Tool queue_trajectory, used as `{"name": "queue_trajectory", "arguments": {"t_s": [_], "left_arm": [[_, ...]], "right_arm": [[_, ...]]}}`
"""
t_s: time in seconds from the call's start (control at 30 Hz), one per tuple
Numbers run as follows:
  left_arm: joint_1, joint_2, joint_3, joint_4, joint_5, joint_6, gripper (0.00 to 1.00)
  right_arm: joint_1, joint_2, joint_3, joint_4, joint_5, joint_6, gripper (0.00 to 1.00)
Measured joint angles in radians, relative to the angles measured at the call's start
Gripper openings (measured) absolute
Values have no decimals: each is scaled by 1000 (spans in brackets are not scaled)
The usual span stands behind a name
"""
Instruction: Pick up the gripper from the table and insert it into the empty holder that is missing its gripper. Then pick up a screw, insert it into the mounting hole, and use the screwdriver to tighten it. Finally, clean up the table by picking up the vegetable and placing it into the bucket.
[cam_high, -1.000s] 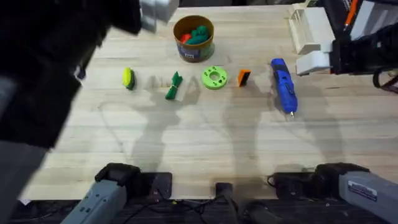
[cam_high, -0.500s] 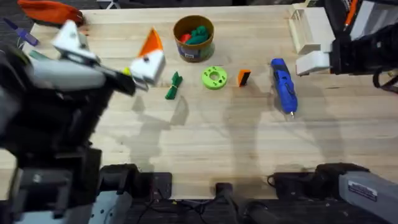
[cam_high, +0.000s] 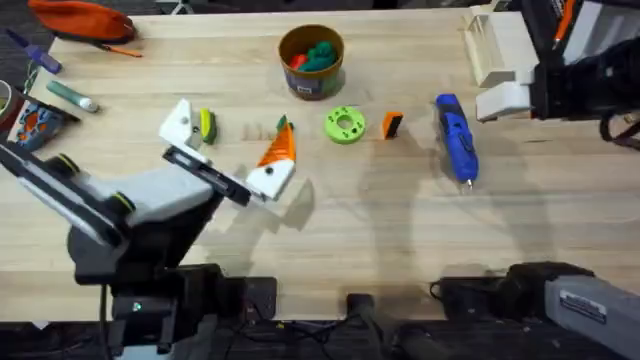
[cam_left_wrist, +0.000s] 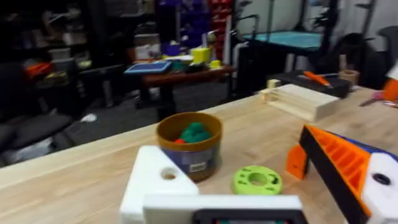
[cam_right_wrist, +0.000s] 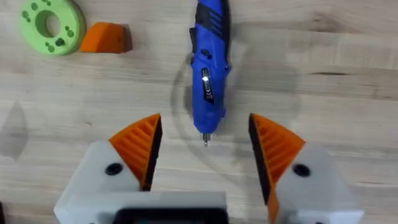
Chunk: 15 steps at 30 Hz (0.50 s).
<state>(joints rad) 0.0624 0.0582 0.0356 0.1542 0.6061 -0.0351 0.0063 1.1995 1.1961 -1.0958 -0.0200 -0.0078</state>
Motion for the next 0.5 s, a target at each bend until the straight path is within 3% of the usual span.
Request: {"name": "queue_trajectory", "arguments": {"t_s": [0.17,0.5], "left_arm": [[-11,-53,-29,16,82,-26,985],[-30,-53,-29,67,167,-142,985]], "right_arm": [[0,0,0,0,0,0,797],[0,0,0,0,0,0,797]]}}
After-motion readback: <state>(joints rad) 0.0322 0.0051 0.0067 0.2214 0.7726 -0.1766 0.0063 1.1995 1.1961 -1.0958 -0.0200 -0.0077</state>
